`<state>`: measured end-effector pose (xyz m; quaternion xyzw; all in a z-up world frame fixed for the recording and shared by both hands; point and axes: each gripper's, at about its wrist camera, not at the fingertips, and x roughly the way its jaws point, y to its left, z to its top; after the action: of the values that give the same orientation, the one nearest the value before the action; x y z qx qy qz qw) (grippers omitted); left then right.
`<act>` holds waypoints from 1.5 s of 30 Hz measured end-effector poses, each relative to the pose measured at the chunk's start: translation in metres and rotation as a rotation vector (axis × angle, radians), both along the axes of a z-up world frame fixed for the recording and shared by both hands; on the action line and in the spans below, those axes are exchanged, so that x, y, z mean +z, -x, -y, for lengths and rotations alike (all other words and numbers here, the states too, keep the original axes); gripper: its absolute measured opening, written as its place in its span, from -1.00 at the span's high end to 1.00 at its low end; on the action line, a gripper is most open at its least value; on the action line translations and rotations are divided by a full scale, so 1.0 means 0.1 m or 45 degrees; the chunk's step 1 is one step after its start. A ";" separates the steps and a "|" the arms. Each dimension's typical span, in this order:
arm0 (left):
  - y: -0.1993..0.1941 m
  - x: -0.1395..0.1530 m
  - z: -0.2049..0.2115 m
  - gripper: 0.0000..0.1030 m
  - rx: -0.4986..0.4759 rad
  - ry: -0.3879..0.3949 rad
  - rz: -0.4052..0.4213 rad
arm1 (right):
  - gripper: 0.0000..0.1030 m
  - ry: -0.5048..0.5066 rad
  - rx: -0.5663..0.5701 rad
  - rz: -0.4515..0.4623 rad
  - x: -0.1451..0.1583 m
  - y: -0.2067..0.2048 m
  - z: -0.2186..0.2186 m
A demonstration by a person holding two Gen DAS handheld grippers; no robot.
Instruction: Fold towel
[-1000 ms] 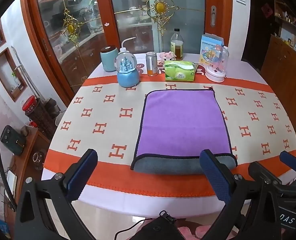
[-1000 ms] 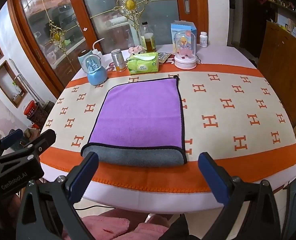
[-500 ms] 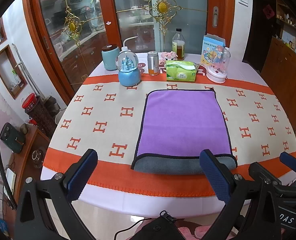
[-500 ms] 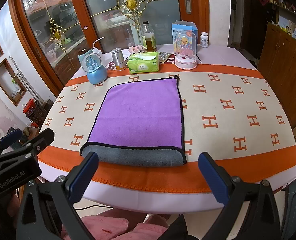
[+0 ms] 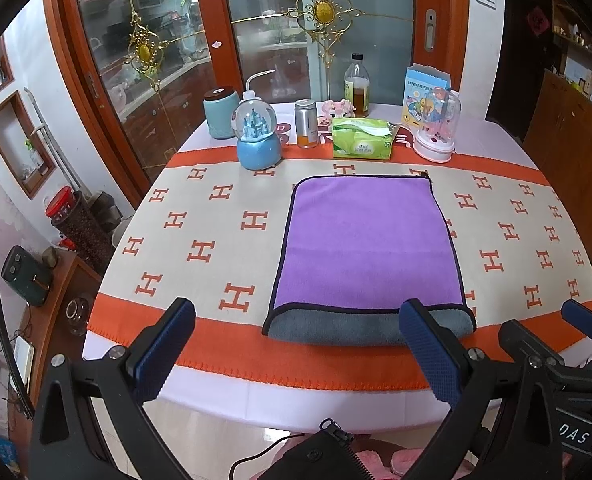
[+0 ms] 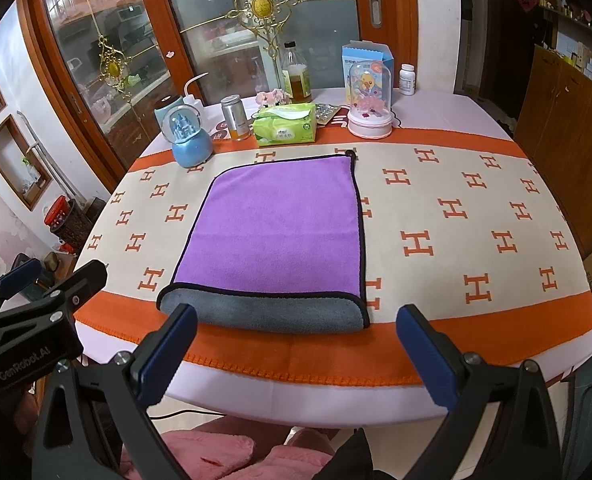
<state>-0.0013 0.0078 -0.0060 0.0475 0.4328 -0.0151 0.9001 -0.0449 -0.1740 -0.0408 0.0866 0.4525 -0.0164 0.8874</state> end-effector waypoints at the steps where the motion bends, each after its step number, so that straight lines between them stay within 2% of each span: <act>1: 0.01 -0.01 0.00 -0.97 0.001 0.000 -0.004 | -0.94 0.002 0.001 -0.002 0.00 0.00 0.01; 14: -0.02 -0.12 0.00 -0.97 0.016 0.025 -0.087 | -0.94 -0.002 -0.014 -0.006 -0.03 -0.02 0.11; 19: -0.11 -0.17 -0.02 -0.97 0.006 0.065 -0.113 | -0.94 -0.003 -0.010 -0.003 -0.05 -0.04 0.14; 25: -0.27 -0.25 -0.08 -0.97 -0.011 0.061 -0.145 | -0.94 -0.004 0.035 0.009 -0.12 -0.17 0.26; 29: -0.41 -0.33 -0.15 -0.97 -0.028 0.043 -0.163 | -0.94 -0.025 0.061 0.013 -0.20 -0.26 0.35; 35: -0.64 -0.47 -0.27 -0.97 -0.038 0.039 -0.221 | -0.94 -0.034 0.176 0.044 -0.39 -0.41 0.40; 40: -0.84 -0.66 -0.32 -0.97 -0.092 0.038 -0.286 | -0.94 -0.055 0.191 0.029 -0.59 -0.52 0.47; 45: -1.00 -0.90 -0.34 -0.97 -0.152 0.015 -0.350 | -0.94 -0.015 0.237 0.020 -0.77 -0.58 0.49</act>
<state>0.0987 0.0419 -0.0958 0.0653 0.5483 -0.0776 0.8301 0.0133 -0.2235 -0.1173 0.0495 0.4518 0.0695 0.8880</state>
